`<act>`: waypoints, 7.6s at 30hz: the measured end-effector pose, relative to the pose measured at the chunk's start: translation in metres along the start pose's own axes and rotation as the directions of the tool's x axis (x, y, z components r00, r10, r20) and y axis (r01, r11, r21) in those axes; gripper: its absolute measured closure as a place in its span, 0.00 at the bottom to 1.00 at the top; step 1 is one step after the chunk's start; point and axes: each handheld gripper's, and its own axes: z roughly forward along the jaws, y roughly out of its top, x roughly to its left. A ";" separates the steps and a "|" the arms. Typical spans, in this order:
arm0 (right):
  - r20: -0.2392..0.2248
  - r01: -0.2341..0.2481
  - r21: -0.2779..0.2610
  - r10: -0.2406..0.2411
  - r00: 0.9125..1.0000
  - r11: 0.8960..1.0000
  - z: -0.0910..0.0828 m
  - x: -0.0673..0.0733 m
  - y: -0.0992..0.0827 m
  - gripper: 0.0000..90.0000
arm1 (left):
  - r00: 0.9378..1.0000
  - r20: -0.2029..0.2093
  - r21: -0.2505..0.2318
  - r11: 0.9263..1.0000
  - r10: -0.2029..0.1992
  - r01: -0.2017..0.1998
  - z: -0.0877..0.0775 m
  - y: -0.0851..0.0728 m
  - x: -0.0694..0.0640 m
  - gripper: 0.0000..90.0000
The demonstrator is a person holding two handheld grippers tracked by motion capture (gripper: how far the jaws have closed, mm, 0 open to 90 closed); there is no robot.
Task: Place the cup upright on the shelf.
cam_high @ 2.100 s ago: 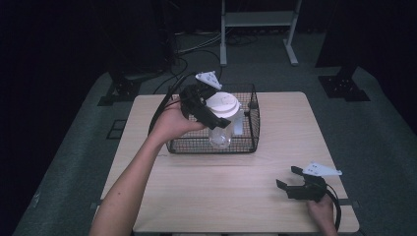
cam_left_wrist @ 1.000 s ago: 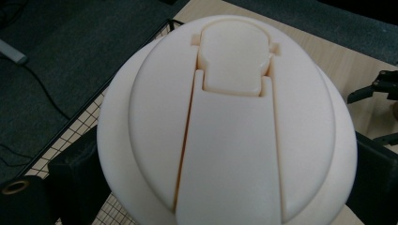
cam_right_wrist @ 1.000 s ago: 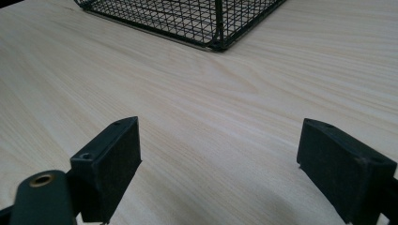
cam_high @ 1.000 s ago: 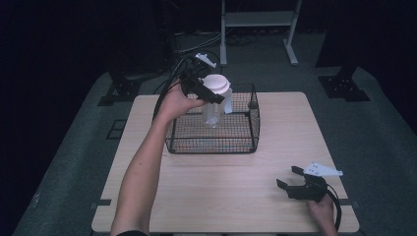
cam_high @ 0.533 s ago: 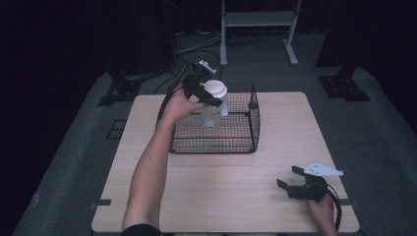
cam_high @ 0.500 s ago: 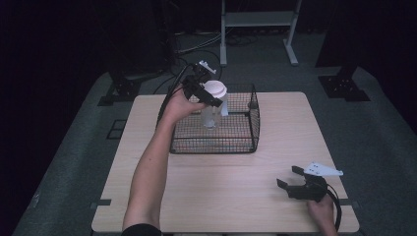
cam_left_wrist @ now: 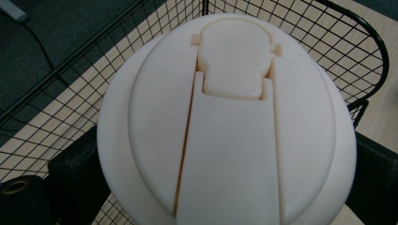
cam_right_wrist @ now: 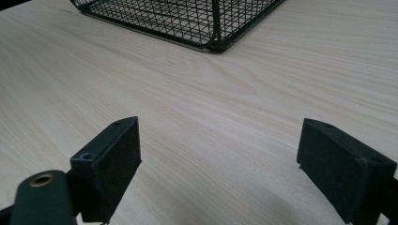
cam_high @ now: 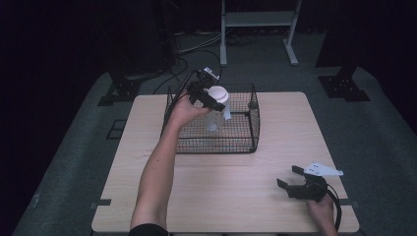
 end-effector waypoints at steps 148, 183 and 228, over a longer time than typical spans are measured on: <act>-0.007 0.036 0.026 -0.036 0.999 0.999 0.003 0.003 0.001 0.14 | 0.989 -0.073 -0.166 0.976 0.129 -0.140 -0.068 -0.134 -0.061 0.00; 0.010 0.037 0.036 -0.037 0.999 0.999 0.003 0.003 0.001 0.14 | 0.994 -0.016 -0.188 0.976 0.104 -0.105 -0.050 -0.179 -0.079 0.00; 0.020 0.056 0.040 -0.057 0.998 0.998 0.003 0.006 0.000 0.14 | 0.999 0.045 -0.276 0.961 0.015 -0.002 -0.041 -0.252 -0.097 0.00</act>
